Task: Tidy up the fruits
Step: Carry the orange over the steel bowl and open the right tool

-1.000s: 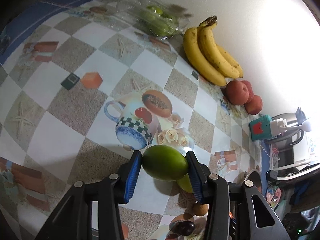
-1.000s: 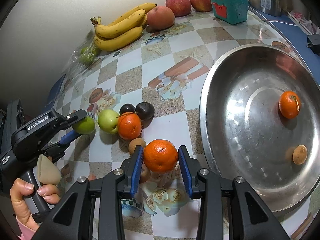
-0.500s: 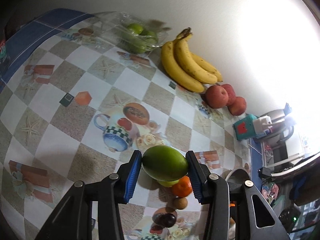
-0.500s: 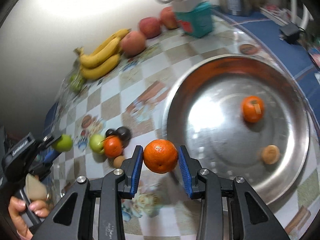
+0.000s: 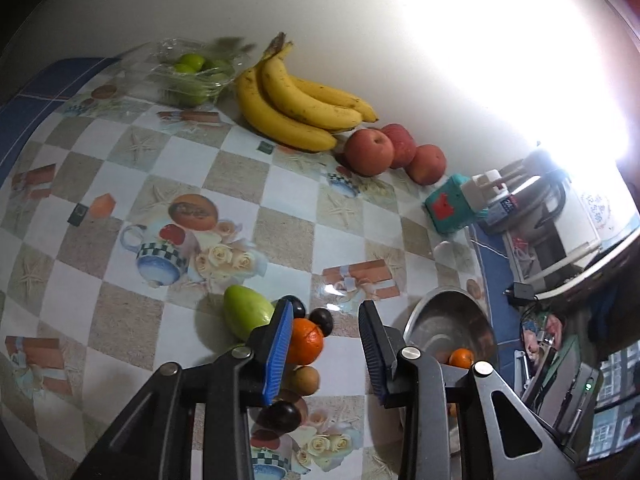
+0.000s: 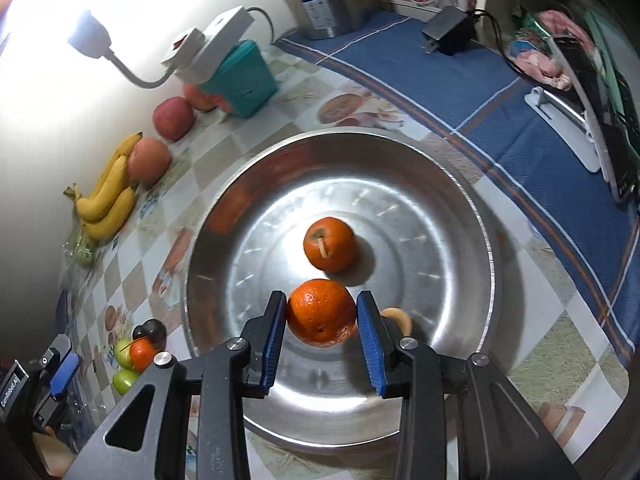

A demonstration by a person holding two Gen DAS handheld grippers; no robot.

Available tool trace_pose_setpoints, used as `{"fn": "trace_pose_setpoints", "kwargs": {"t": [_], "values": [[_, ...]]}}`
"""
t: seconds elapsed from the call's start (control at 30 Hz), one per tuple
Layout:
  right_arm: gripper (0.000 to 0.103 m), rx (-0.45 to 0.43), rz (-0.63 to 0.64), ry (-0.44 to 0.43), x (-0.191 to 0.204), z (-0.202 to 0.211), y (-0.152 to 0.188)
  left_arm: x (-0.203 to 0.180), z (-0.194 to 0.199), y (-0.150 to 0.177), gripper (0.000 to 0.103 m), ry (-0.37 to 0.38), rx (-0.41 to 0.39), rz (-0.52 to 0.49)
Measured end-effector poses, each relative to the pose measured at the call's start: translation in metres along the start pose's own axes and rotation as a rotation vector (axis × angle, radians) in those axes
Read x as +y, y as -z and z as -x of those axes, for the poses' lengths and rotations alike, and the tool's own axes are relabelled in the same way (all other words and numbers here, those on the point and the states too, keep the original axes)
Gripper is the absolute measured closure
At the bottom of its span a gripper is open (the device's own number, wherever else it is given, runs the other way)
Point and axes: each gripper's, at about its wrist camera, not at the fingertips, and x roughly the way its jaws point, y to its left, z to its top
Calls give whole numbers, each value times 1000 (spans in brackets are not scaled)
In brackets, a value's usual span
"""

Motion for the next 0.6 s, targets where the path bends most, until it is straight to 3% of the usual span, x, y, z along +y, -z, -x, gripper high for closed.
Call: {"fn": "trace_pose_setpoints", "kwargs": {"t": [0.27, 0.37, 0.5, 0.6], "values": [[65, 15, 52, -19, 17, -3, 5, 52, -3, 6, 66, -134, 60, 115], [65, 23, 69, -22, 23, -3, 8, 62, -4, 11, 60, -195, 80, 123], [65, 29, 77, -32, 27, -3, 11, 66, -15, 28, 42, -282, 155, 94], [65, 32, 80, -33, 27, -3, 12, 68, -19, 36, 41, -335, 180, 82]]}}
